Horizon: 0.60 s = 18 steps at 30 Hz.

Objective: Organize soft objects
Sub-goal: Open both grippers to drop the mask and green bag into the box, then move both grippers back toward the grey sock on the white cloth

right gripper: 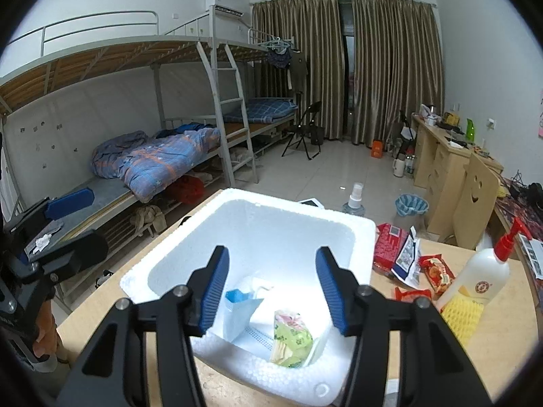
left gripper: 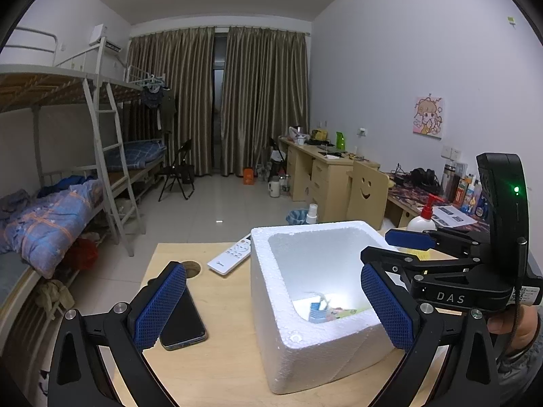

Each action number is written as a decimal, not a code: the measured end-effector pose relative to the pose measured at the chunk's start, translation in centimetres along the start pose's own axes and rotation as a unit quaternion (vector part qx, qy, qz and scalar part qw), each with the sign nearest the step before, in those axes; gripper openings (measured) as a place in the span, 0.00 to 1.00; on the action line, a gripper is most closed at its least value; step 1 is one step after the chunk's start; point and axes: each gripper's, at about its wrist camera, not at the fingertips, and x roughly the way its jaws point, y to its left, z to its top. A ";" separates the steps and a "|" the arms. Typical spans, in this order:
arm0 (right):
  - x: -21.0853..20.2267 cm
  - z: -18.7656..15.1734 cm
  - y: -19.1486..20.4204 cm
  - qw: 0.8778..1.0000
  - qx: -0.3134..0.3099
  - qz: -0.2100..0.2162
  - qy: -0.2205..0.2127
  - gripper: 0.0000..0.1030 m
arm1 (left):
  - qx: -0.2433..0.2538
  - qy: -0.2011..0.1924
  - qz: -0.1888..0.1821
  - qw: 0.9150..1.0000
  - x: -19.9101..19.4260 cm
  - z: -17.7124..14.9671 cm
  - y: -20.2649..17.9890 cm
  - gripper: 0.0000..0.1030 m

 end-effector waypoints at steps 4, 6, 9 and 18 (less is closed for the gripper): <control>-0.9 -0.1 -0.3 1.000 0.006 -0.007 -0.012 0.74 | -0.004 -0.002 -0.002 1.000 -0.4 0.0 -0.2 1.00; -1.3 -0.2 -0.2 1.000 0.006 -0.011 -0.018 0.85 | -0.009 -0.005 -0.002 1.000 -0.7 0.0 -0.2 1.00; -1.9 -0.3 -0.2 1.000 0.007 -0.014 -0.022 0.93 | -0.005 -0.003 -0.002 1.000 -1.1 -0.1 -0.6 1.00; -4.1 -1.2 -0.7 0.999 0.021 -0.028 -0.034 0.94 | 0.018 -0.010 -0.012 1.000 -2.5 -0.3 -2.3 1.00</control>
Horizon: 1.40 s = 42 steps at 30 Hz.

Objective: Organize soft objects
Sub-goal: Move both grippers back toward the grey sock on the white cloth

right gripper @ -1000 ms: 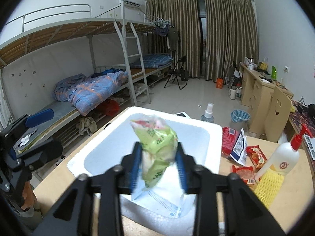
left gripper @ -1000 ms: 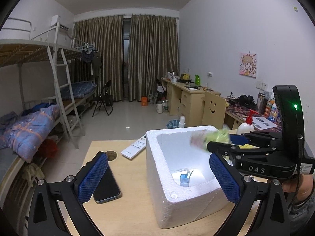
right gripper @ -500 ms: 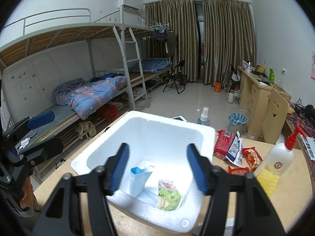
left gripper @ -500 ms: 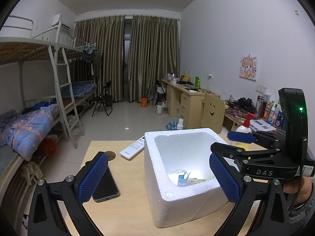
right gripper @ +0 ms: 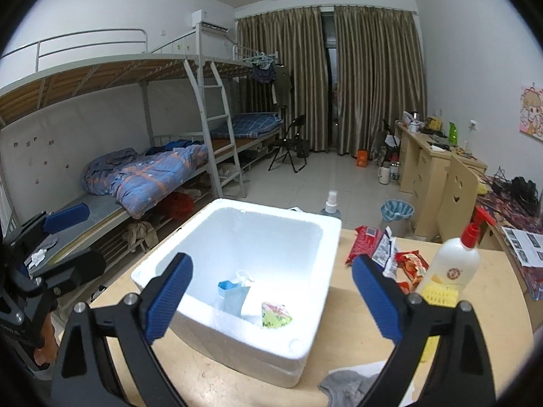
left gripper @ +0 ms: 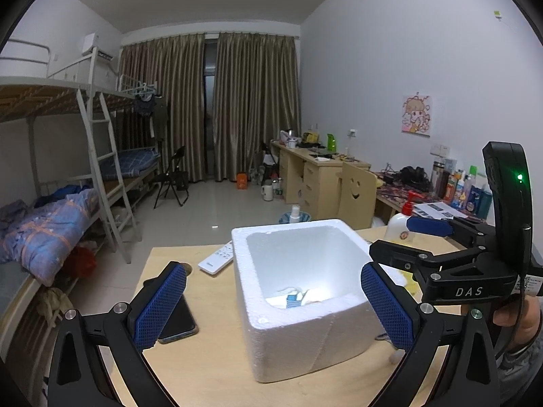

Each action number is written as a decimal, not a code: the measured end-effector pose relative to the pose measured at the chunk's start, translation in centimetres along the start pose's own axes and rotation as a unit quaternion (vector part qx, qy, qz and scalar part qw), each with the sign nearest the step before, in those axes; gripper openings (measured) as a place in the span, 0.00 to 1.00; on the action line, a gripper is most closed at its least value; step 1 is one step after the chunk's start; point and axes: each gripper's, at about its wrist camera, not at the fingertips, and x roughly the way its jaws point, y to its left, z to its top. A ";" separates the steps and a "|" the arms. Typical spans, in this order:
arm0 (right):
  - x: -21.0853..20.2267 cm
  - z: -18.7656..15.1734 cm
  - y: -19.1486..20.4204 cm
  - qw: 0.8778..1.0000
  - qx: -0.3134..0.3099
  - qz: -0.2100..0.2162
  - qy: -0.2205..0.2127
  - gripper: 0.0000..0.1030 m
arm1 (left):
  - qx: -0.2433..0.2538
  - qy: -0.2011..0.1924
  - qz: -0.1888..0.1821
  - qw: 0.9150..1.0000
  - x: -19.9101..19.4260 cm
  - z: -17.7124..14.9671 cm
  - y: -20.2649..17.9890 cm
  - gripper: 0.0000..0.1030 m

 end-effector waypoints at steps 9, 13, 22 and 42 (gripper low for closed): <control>-4.1 -1.3 -0.2 0.999 0.018 -0.022 -0.021 0.95 | 0.001 -0.011 -0.025 1.000 -2.2 -0.3 -1.4 1.00; -5.7 -2.2 -0.1 0.999 0.025 -0.022 -0.033 0.95 | 0.003 -0.016 -0.035 0.999 -3.7 -0.7 -2.5 1.00; -9.4 -4.3 -0.9 0.997 0.024 -0.034 -0.060 0.95 | -0.008 -0.035 -0.032 0.999 -6.2 -1.7 -4.9 1.00; -12.5 -11.4 -3.3 0.992 0.043 -0.068 -0.092 0.99 | -0.007 -0.081 -0.054 0.995 -6.2 -8.3 -9.8 1.00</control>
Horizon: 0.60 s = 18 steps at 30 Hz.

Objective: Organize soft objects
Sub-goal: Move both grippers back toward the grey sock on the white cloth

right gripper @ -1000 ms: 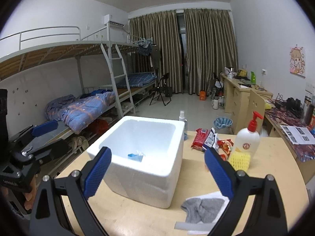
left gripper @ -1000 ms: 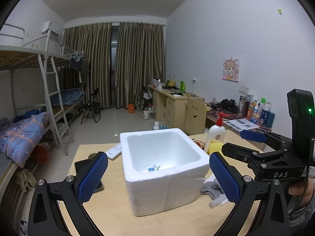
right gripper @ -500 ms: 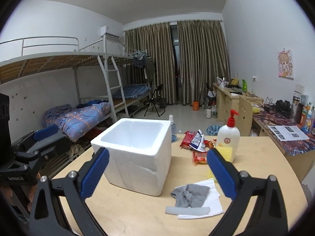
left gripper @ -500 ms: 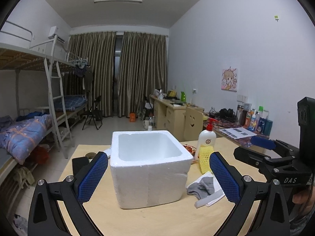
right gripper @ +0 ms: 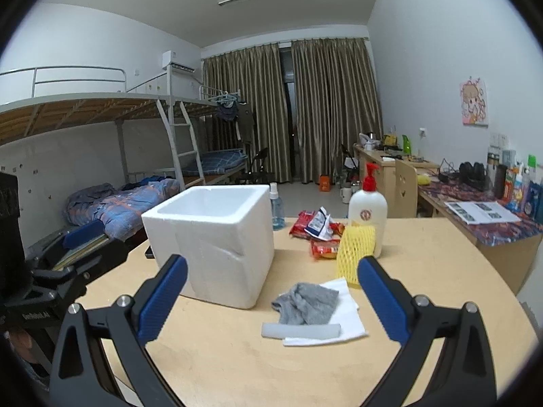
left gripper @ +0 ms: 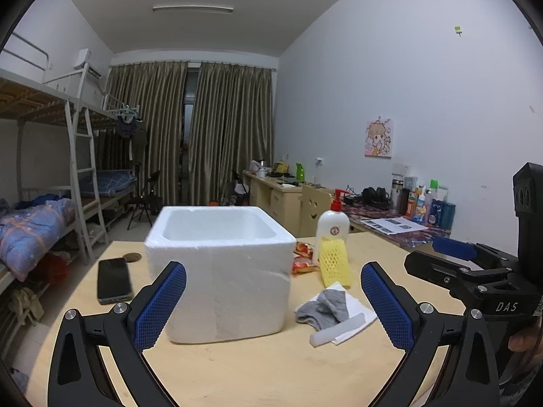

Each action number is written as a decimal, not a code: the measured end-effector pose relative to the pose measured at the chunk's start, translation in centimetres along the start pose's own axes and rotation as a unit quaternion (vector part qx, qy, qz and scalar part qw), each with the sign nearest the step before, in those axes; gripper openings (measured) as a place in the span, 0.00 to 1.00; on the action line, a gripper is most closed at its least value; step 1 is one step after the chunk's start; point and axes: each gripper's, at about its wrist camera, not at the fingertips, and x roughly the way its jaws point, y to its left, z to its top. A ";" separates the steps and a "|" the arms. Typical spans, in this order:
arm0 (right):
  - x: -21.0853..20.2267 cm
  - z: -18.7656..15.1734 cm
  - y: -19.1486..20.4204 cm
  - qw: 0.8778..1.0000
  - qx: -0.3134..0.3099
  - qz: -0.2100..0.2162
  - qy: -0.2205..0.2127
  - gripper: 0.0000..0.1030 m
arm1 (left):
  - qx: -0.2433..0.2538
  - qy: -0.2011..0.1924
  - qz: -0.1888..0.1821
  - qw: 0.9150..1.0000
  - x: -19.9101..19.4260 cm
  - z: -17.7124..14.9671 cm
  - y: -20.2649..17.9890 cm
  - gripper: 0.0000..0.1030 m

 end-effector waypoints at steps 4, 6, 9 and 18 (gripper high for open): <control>-0.4 -1.2 -0.4 1.000 0.000 -0.009 0.000 0.99 | 0.005 0.006 -0.013 1.000 0.8 -1.3 -0.8 1.00; -0.6 -2.0 -0.9 1.000 0.000 -0.010 0.003 0.99 | 0.006 0.006 -0.019 1.000 1.1 -2.0 -1.2 1.00; -0.7 -2.8 -1.5 1.000 0.000 -0.021 0.012 0.99 | 0.002 0.006 -0.025 1.000 1.7 -2.9 -1.6 1.00; -0.3 -3.8 -4.1 0.998 0.018 -0.042 0.030 0.99 | 0.034 0.050 -0.065 0.996 4.8 -4.4 -4.9 1.00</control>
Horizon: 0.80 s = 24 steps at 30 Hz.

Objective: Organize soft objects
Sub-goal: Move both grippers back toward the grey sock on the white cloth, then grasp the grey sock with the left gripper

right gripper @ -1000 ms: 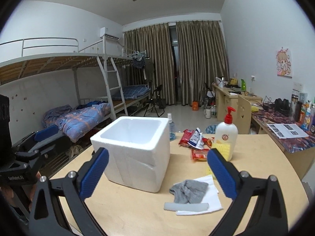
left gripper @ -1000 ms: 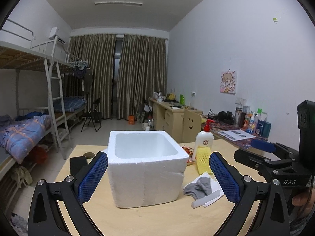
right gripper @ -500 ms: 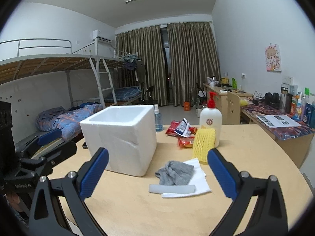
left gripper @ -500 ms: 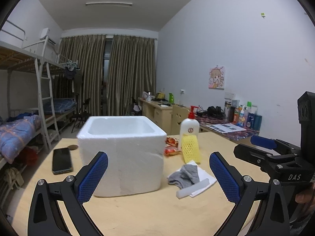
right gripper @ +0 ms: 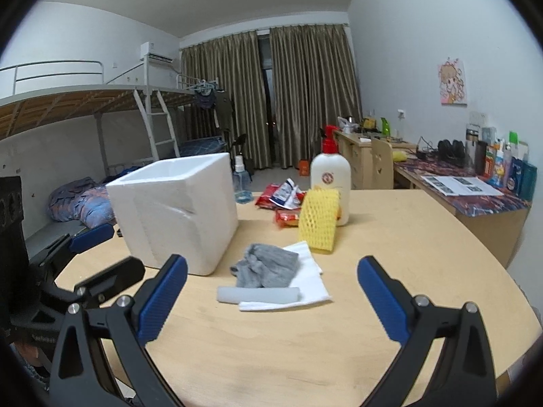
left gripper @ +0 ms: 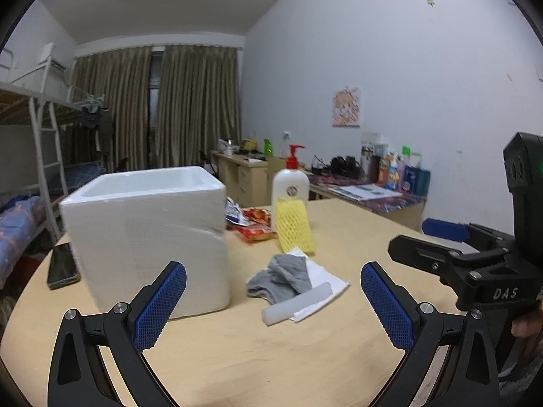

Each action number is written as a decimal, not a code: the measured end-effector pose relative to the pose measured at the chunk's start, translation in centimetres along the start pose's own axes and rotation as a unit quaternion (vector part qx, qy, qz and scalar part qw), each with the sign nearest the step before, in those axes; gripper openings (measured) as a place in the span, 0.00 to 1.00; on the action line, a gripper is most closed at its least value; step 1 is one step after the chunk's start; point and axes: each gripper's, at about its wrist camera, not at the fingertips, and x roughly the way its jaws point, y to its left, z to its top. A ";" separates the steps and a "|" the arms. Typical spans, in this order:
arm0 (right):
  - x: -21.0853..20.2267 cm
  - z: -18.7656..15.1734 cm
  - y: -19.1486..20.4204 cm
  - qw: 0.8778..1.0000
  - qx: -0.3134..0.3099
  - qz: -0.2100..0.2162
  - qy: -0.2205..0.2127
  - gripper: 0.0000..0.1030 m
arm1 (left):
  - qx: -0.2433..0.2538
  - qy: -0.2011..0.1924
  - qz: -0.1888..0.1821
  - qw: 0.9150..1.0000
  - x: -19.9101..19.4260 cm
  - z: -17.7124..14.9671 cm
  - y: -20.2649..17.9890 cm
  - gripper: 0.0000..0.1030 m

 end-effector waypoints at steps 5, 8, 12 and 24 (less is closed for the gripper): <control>0.6 -0.3 -1.5 1.000 0.006 -0.004 0.009 0.99 | 0.011 0.017 -0.018 1.000 1.7 -0.1 -0.9 1.00; 0.9 -0.5 -2.5 1.000 0.010 -0.009 0.014 0.99 | 0.013 0.029 -0.032 0.999 2.8 -0.1 -1.3 1.00; 1.3 -0.8 -3.9 0.999 0.023 -0.010 0.021 0.99 | 0.014 0.043 -0.039 0.998 3.9 -0.2 -1.7 1.00; 3.0 -1.0 -6.9 0.999 0.028 0.003 0.043 0.99 | 0.002 0.088 -0.032 0.996 8.3 -0.2 -2.6 1.00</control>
